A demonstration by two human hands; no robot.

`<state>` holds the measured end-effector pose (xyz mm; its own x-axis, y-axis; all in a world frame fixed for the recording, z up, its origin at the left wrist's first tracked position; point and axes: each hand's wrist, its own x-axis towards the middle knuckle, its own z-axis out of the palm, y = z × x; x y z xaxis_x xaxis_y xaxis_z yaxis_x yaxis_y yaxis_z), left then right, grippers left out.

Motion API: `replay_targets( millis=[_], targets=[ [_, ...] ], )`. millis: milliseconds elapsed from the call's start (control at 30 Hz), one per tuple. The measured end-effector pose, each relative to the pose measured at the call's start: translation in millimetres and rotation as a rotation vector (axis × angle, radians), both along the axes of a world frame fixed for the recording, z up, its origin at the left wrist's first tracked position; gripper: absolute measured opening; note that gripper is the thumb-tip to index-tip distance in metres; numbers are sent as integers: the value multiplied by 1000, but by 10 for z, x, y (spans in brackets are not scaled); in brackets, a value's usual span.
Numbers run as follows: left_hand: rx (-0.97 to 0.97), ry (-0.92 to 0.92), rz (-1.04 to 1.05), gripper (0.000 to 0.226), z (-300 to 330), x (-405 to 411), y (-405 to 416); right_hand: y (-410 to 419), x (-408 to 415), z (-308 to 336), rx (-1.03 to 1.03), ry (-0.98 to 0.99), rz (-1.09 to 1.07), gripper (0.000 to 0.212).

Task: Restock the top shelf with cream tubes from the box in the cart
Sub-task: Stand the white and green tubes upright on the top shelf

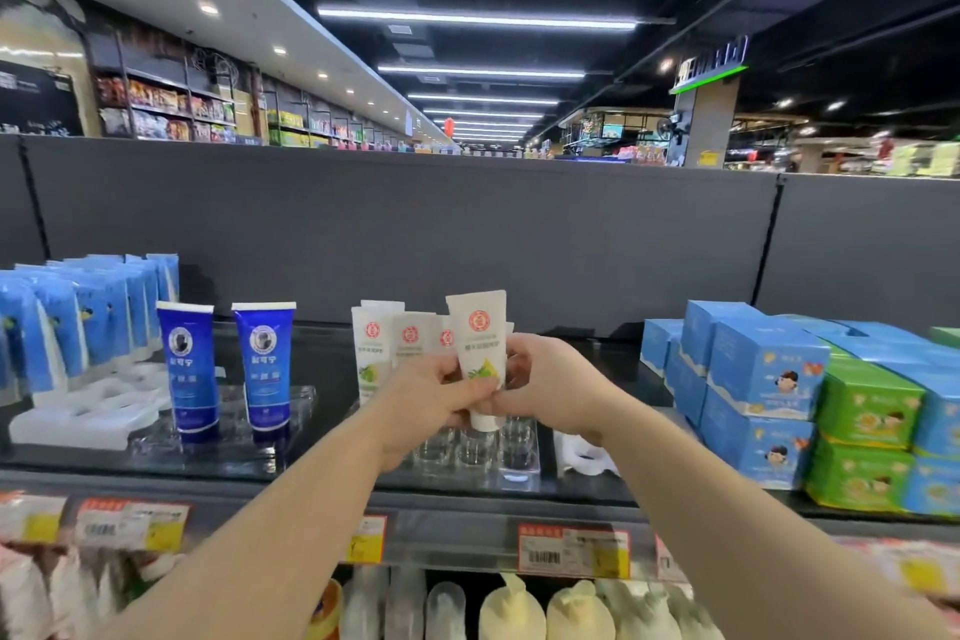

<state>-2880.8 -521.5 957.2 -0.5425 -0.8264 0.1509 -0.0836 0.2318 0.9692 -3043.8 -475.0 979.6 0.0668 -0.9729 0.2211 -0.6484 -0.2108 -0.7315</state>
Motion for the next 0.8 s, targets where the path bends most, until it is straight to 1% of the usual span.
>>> replay_targets(
  millis=[67,100,133,200,233,267,367,467,600,800],
  targets=[
    [21,-8,6,22,-12,-10,-21,10,-80,-6,-16,40,-43,36],
    [-17,-54,21,24,-32,24,-32,-15,-152,-35,-18,50,-89,34],
    [-106,-153,42,28,-65,72,-47,-42,-219,-59,-18,51,-144,32],
    [-297,-418,41,36,-178,186,-79,-116,-334,-119,-5,46,-244,33],
    [-341,-515,24,38,-241,233,-90,-154,-367,-149,7,47,-266,34],
    [-362,-571,10,40,-294,270,-95,-192,-379,-183,21,51,-273,34],
    [-373,-599,17,44,-361,320,-108,-303,-352,-305,37,38,-272,33],
    [-394,-606,26,43,-372,319,-124,-367,-335,-356,69,26,-263,31],
    [-418,-604,40,45,-397,318,-150,-392,-365,-321,129,111,-233,36],
    [-426,-608,38,48,-403,305,-144,-416,-377,-405,108,189,-238,42]
  ],
)
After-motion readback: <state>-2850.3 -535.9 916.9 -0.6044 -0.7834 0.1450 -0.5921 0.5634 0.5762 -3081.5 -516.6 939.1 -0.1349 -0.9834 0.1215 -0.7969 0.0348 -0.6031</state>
